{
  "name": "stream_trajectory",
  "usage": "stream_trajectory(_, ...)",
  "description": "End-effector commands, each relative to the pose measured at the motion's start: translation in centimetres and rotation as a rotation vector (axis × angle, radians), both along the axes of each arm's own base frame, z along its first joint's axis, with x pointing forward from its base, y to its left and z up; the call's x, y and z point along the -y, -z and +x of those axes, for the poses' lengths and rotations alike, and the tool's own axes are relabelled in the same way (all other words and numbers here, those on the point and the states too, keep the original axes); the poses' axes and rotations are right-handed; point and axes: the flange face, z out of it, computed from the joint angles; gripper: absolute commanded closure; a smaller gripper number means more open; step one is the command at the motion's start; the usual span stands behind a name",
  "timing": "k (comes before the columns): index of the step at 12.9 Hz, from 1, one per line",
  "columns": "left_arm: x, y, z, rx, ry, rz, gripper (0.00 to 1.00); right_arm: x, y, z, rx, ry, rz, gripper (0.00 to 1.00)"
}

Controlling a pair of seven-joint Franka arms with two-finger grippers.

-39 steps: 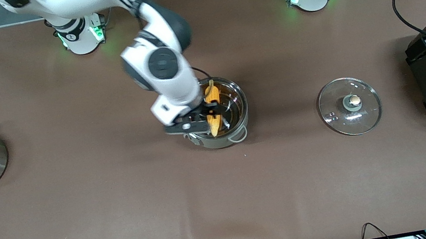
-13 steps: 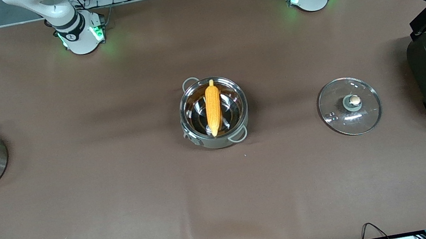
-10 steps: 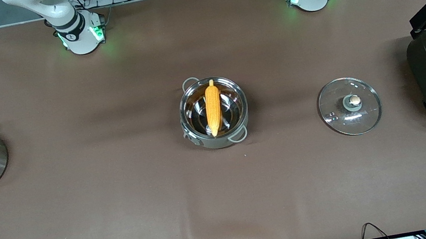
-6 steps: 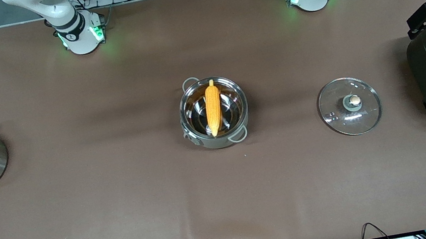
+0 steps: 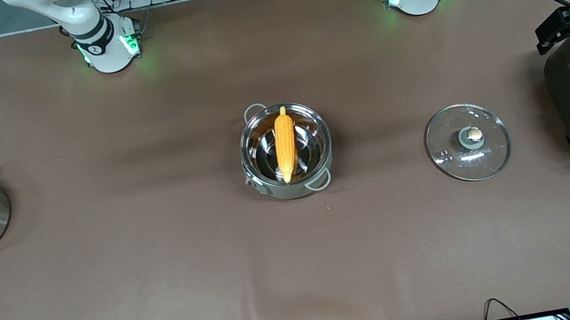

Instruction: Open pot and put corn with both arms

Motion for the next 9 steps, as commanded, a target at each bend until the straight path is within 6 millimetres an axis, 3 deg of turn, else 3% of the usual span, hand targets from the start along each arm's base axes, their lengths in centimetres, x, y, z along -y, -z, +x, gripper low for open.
stream_trajectory(1, 0.2, 0.4, -0.4, -0.021, -0.002, -0.016, 0.00, -0.2, -0.2, -0.1, 0.011, 0.015, -0.007, 0.00)
stream_trajectory(9, 0.4, -1.0, 0.0, 0.014, 0.003, -0.002, 0.00, -0.2, 0.1, 0.1, 0.006, 0.016, -0.003, 0.00)
